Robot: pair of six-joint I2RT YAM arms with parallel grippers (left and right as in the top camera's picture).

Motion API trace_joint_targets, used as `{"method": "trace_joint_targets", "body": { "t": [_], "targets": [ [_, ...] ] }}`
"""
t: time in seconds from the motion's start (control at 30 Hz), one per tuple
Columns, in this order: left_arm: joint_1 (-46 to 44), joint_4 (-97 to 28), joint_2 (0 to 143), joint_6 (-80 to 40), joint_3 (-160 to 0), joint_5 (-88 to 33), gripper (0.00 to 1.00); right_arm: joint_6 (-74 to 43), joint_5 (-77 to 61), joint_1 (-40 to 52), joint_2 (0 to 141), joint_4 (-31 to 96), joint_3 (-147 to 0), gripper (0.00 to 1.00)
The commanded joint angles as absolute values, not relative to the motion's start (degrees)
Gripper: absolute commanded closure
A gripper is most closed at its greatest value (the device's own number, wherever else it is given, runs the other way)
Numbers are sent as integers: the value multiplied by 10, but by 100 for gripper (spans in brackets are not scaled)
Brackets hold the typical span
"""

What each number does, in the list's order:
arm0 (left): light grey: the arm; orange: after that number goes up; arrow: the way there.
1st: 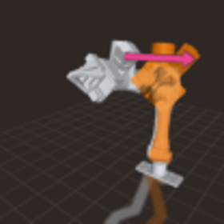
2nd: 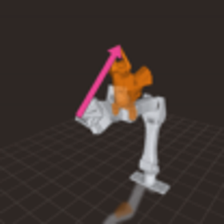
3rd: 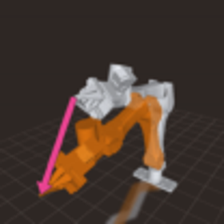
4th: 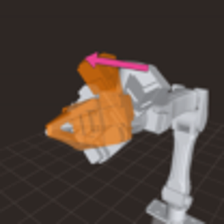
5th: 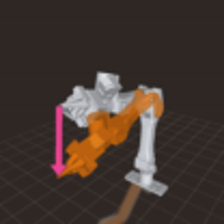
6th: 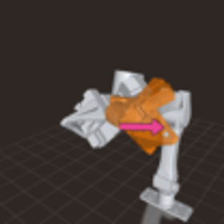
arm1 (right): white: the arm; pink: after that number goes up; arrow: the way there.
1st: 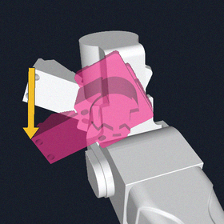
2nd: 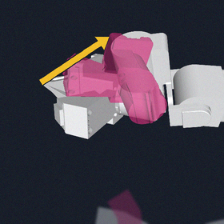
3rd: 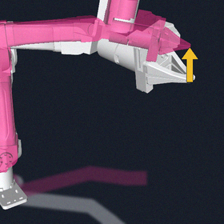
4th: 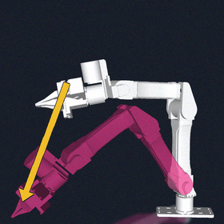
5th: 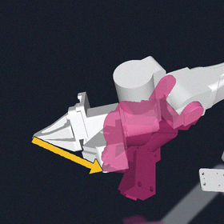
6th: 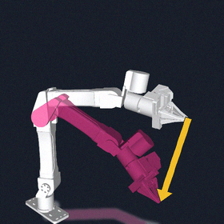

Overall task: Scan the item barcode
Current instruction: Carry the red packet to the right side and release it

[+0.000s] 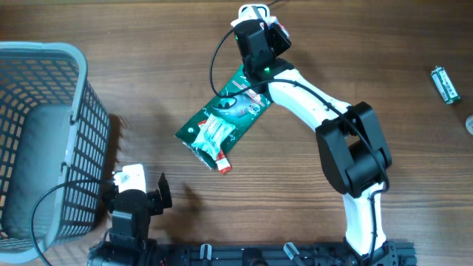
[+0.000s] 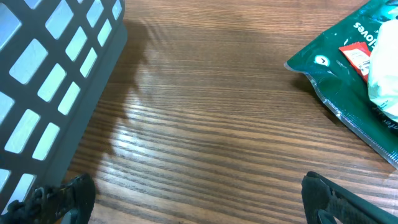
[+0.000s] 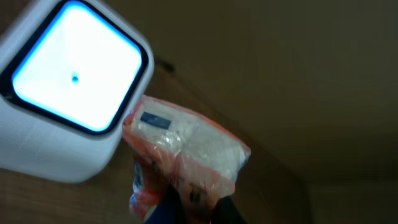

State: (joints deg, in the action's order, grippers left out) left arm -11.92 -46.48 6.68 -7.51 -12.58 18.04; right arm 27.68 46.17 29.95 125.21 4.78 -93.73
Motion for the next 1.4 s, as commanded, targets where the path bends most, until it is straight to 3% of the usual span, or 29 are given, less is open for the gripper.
{"method": "trace_joint_targets", "body": {
  "t": [0.0,0.07,0.2,0.4,0.73,0.8,0.83,0.87,0.9,0.93,0.97,1.2,1.37],
  "targets": [
    [-116,-465,64,-64,-120,176,0,113,545,284,1196,169,-960,96],
    [-116,-465,64,-64,-120,176,0,-19,547,257,1171,285,-960,96],
    [-116,-465,64,-64,-120,176,0,-155,493,163,1160,423,-959,96],
    [-116,-465,64,-64,-120,176,0,-148,407,-26,1183,387,-900,96],
    [-116,-465,64,-64,-120,176,0,-150,268,-262,1236,348,-889,96],
    [-116,-465,64,-64,-120,176,0,-150,236,-290,1236,343,-890,86],
    [-116,-465,64,-64,-120,176,0,-152,225,-301,1236,347,-893,76],
    [-116,-465,64,-64,-120,176,0,-152,199,-311,1235,358,-902,57],
    [-116,-465,64,-64,-120,176,0,-152,169,-315,1234,377,-916,45],
    [-116,-465,64,-64,-120,176,0,-152,119,-317,1227,405,-943,12],
    [-116,-465,64,-64,-120,176,0,-152,94,-316,1220,418,-958,0],
    [-116,-465,64,-64,-120,176,0,-202,-80,-210,1105,478,-1000,0],
    [-116,-465,64,-64,-120,176,0,-411,-201,-30,1086,579,-991,0]
  ]
}}
